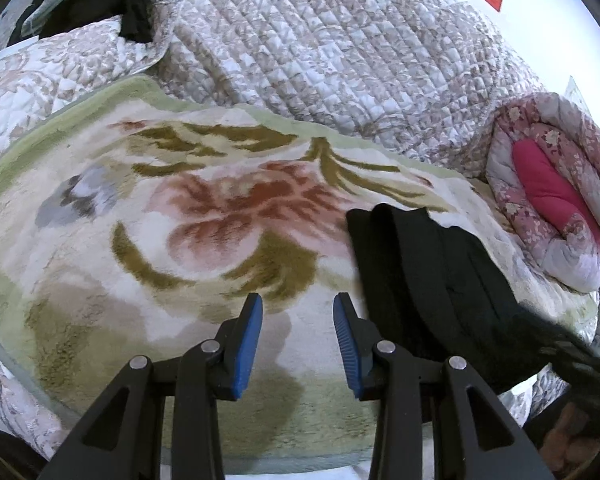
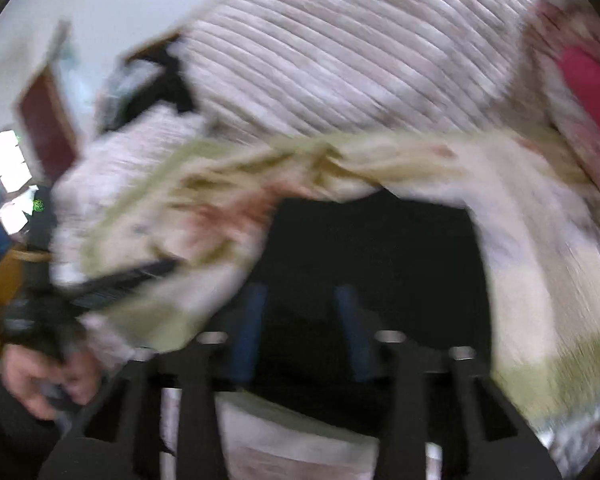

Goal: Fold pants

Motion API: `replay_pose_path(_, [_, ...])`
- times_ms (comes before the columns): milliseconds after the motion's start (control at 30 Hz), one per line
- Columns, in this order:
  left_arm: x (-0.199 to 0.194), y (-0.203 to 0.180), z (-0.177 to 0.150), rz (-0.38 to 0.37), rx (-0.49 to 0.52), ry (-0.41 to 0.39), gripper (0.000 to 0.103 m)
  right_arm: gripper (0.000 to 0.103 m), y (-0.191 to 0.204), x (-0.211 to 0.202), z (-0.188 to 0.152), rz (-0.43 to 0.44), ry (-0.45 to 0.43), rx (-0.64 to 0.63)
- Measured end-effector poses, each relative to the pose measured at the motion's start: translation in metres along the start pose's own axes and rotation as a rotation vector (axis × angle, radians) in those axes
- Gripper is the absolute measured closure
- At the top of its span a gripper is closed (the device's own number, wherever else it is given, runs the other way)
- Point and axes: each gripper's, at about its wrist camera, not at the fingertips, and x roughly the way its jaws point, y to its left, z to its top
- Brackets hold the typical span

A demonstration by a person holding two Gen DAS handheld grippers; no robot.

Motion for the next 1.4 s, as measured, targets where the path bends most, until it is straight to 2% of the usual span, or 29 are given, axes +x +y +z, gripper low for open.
replay_pose_path(33, [0.000, -0.003, 0.001, -0.010, 0.005, -0.001, 0.064, 0.084, -0.007, 0.010, -0.005, -0.016, 0.052, 0.021])
replay_pose_path(67, [0.000, -0.006, 0.001, -0.017, 0.012, -0.003, 0.064, 0.084, -0.010, 0.017, -0.008, 0.003, 0.089, 0.027])
replay_pose_path(200, [0.002, -0.020, 0.008, -0.052, 0.031, 0.010, 0.064, 0.084, -0.005, 0.010, 0.008, 0.112, 0.073, 0.005])
replay_pose_path(333, [0.006, -0.046, 0.024, -0.084, 0.087, 0.009, 0.064, 0.084, -0.036, 0.006, 0.042, 0.019, 0.042, 0.010])
replay_pose_path(467, [0.022, -0.078, 0.045, -0.138, 0.163, 0.016, 0.064, 0.084, -0.080, 0.026, 0.068, -0.034, 0.100, 0.062])
replay_pose_path(567, [0.044, -0.098, 0.056, -0.177, 0.213, 0.036, 0.064, 0.084, -0.097, 0.047, 0.077, -0.029, 0.114, 0.088])
replay_pose_path(700, [0.088, -0.104, 0.054, -0.114, 0.263, 0.104, 0.063, 0.084, -0.112, 0.071, 0.077, -0.053, 0.124, 0.108])
replay_pose_path(800, [0.097, -0.094, 0.045, -0.133, 0.252, 0.098, 0.059, 0.086, -0.128, 0.078, 0.074, -0.018, 0.113, 0.174])
replay_pose_path(967, [0.094, -0.095, 0.044, -0.136, 0.264, 0.080, 0.058, 0.085, -0.123, 0.072, 0.074, -0.037, 0.104, 0.148])
replay_pose_path(1100, [0.077, -0.092, 0.044, -0.129, 0.257, 0.063, 0.058, 0.084, -0.115, 0.041, 0.069, -0.072, 0.074, 0.141])
replay_pose_path(1233, [0.046, -0.084, 0.031, -0.142, 0.244, 0.042, 0.058, 0.084, -0.094, 0.005, 0.050, -0.094, 0.020, 0.086])
replay_pose_path(1400, [0.013, -0.081, 0.003, -0.154, 0.235, 0.036, 0.058, 0.084, -0.057, -0.019, 0.016, -0.072, 0.015, 0.011])
